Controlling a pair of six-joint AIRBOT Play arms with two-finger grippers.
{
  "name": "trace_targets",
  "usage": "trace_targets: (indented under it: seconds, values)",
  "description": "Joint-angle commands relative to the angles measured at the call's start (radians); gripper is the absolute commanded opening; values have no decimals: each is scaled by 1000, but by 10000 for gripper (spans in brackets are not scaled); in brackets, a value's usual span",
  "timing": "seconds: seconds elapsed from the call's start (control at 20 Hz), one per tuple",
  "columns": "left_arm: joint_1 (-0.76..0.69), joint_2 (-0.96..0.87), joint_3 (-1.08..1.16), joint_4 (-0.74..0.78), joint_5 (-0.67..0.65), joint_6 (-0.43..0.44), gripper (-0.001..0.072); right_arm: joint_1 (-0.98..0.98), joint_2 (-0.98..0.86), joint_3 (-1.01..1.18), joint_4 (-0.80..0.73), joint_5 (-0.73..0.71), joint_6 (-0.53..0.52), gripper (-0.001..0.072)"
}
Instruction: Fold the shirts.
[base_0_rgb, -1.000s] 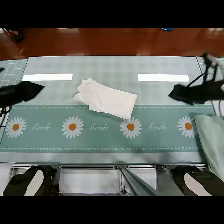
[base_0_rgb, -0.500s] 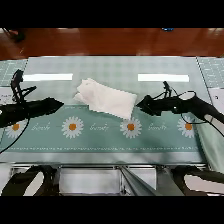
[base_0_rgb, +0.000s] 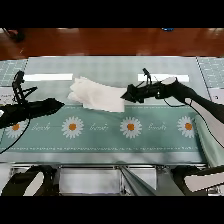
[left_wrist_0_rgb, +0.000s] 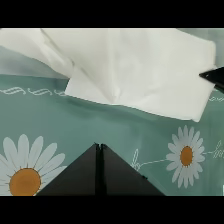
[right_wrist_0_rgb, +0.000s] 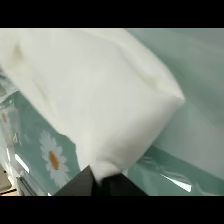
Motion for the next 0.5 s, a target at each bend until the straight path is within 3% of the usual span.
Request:
trace_targets:
  seconds: [0.0, 0.25, 0.45]
  values:
    - [-1, -2, 0, 0, 3, -2, 23, 16, 11, 234, -85, 109, 58, 27]
    - [-1, -2, 0, 1, 26, -2, 23, 6, 60, 649, -443, 270, 306, 26]
    - [-1, -2, 0, 0, 18, -2, 23, -87, 71, 900, -533, 446, 410, 27]
